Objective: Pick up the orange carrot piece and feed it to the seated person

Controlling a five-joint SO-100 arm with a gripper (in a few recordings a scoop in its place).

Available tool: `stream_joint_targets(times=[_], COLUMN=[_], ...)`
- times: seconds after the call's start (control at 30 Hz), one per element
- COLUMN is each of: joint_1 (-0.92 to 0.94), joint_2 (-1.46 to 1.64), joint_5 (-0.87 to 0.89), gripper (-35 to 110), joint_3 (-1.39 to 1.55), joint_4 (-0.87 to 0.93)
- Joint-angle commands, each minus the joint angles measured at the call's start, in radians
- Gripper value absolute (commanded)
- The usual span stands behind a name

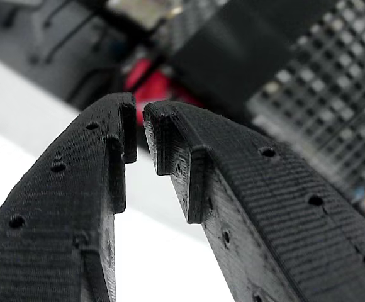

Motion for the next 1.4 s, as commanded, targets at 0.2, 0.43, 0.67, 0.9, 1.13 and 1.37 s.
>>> stream_joint_targets(times=[0.2, 0.43, 0.67, 0.9, 1.13, 1.37], joint_1=[-0.067, -0.222, -0.436, -0.621, -0.658, -0.661], joint_2=[0.555, 0.778, 1.015, 1.308, 1.476, 1.551], joint_5=[0.224, 0.285, 0.376, 0.390, 0.388, 0.388], gripper=[-2, -2, -2, -2, -2, -2], joint_3=[0.611, 0.910, 1.213, 1.528, 1.763, 1.839], joint_4=[-0.018, -0.008, -0.006, -0.005, -0.002, 0.192])
